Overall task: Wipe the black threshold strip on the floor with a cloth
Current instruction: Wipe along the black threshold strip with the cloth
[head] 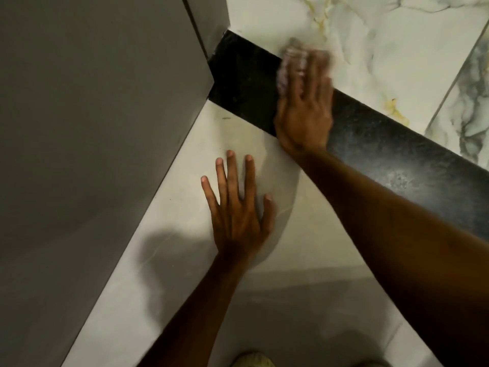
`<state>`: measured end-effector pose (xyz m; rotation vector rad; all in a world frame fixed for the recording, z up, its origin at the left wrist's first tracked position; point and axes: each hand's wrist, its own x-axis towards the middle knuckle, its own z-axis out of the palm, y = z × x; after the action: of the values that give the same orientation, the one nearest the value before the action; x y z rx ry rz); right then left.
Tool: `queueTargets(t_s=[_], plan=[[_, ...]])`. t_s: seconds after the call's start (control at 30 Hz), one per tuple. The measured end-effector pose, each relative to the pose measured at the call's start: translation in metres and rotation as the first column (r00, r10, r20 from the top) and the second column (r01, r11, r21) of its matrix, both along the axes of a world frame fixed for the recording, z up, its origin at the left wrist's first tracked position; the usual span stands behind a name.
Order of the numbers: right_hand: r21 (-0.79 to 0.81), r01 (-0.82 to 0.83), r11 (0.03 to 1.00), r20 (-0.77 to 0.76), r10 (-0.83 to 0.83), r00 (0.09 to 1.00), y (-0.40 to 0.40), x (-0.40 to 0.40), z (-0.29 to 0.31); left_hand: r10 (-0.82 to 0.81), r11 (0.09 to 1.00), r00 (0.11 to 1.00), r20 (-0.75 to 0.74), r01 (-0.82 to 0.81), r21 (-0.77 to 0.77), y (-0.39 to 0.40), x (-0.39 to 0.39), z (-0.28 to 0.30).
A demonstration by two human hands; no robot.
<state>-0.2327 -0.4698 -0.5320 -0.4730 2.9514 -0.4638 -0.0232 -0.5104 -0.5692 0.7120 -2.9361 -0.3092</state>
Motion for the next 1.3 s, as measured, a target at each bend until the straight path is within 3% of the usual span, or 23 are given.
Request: queueTargets(t_s=[0.13,0.23,0.33,0.47,0.5,0.63,0.7,0.77,0.83,0.9,0.97,1.0,1.1,1.2,1.23,1.3], plan=[[-0.026,-0.462,0.887,0.032,0.462,0.886,-0.023,0.043,0.008,0.038,0.999,0.999,0.004,-0.038,-0.034,0.000,0.001,-0.001],[0.057,-0.561,0.826,0.034,0.560,0.828,0.021,0.065,0.006,0.032,0.997,0.998,0.056,-0.028,-0.073,0.001,0.001,0.000],[0.067,-0.463,0.884,-0.009,0.465,0.885,0.044,0.043,0.004,0.030,0.999,0.999,0.036,-0.029,-0.035,0.001,0.000,0.004],[0.036,-0.132,0.991,-0.019,0.133,0.991,-0.008,-0.008,0.007,0.038,0.998,0.999,-0.018,-0.039,-0.041,0.001,-0.001,0.002],[0.029,-0.145,0.989,-0.015,0.146,0.989,-0.026,-0.015,0.006,0.039,0.998,0.999,-0.027,-0.040,-0.048,0.001,-0.002,0.001],[-0.017,-0.463,0.886,-0.022,0.462,0.886,-0.051,0.001,0.008,0.048,0.998,0.999,-0.017,-0.049,-0.046,0.001,-0.003,0.003],[0.002,-0.548,0.837,-0.007,0.548,0.837,-0.020,0.025,0.010,0.055,0.996,0.998,-0.006,-0.055,-0.065,0.001,-0.002,0.004],[0.046,-0.526,0.849,-0.010,0.527,0.850,0.033,0.049,0.007,0.036,0.997,0.999,-0.015,-0.037,-0.068,0.000,-0.001,0.003],[0.066,-0.354,0.933,-0.029,0.356,0.934,0.093,0.056,0.003,-0.007,0.999,1.000,-0.022,0.006,-0.050,-0.001,0.000,0.002],[0.104,-0.068,0.992,-0.068,0.076,0.995,0.126,0.039,0.003,-0.042,0.998,0.999,-0.024,0.041,-0.046,-0.003,0.000,0.002],[0.104,0.157,0.982,-0.077,-0.150,0.986,0.124,0.012,0.002,-0.096,0.995,0.995,-0.031,0.094,-0.040,-0.002,0.000,0.001],[0.086,0.189,0.978,-0.072,-0.183,0.980,0.114,-0.001,0.001,-0.115,0.993,0.992,-0.046,0.114,-0.039,-0.002,0.000,0.002],[0.068,-0.015,0.998,-0.048,0.018,0.999,0.084,-0.006,0.001,-0.143,0.990,0.985,-0.094,0.141,-0.022,-0.002,0.001,0.004],[0.040,-0.230,0.972,-0.013,0.231,0.973,0.115,0.058,0.006,-0.247,0.968,0.966,-0.080,0.250,0.025,0.004,0.001,0.009],[0.037,-0.241,0.970,0.006,0.241,0.971,0.137,0.087,0.007,-0.297,0.954,0.953,-0.054,0.298,0.027,0.007,0.001,0.011],[0.057,-0.096,0.994,-0.034,0.098,0.995,0.195,0.132,0.006,-0.399,0.915,0.917,-0.025,0.400,0.050,0.027,-0.004,0.014]])
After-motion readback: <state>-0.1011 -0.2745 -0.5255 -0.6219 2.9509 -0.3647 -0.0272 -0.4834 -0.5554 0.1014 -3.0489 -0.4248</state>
